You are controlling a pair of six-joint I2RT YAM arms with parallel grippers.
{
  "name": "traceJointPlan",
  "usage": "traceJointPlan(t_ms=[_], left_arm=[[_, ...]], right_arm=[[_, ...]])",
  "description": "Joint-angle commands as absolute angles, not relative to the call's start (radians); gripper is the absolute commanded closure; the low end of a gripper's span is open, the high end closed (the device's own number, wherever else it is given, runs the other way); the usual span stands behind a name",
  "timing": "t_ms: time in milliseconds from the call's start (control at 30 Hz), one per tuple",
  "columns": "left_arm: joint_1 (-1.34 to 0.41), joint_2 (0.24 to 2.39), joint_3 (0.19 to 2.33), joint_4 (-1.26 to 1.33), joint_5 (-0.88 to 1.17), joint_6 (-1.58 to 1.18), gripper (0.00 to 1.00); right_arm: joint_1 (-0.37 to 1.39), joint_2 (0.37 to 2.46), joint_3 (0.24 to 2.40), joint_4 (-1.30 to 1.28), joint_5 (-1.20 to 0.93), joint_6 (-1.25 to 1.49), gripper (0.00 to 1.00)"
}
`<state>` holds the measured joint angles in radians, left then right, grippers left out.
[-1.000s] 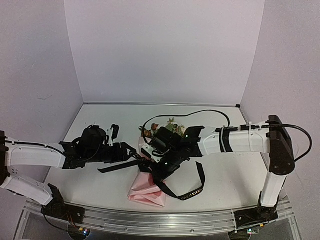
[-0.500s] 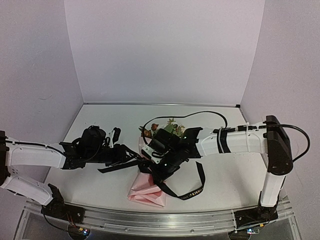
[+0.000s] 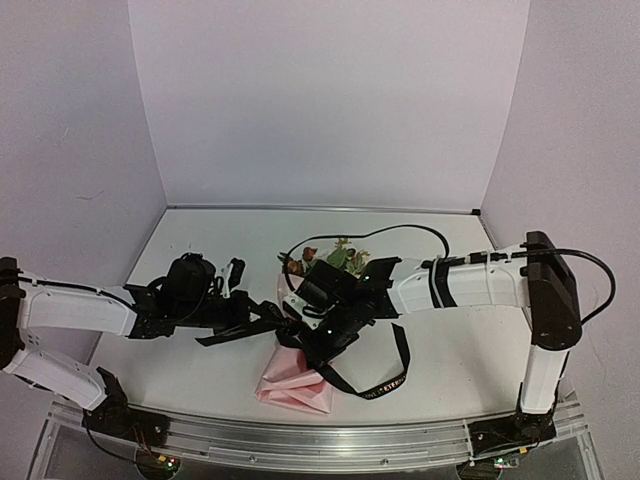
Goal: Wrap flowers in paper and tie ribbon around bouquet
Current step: Cross the half-tied ribbon over the folded bouquet.
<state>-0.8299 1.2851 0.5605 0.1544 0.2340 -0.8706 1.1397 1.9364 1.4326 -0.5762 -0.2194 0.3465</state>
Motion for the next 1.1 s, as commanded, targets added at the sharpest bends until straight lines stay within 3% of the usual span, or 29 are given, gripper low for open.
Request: traceJointPlan(t_ms=[0,533,1067], left_arm=[[-0.824,1.251,0.592,0.089,0.235,-0.854,1.00],[-0.834,1.113,0.620,-0.265,0.201,-0.849,1.00],[-0.946,1.148,0.549,-0.337,0.197,-0.914,1.00]], right_arm=[[1.142,1.945,1.438,-0.563,-0.184,0.364,1.00],[1.140,1.932,1.383,-0.567,-0.139,0.365,1.00],[1.139,1.829,1.323,-0.582,-0.001,0.291,1.00]])
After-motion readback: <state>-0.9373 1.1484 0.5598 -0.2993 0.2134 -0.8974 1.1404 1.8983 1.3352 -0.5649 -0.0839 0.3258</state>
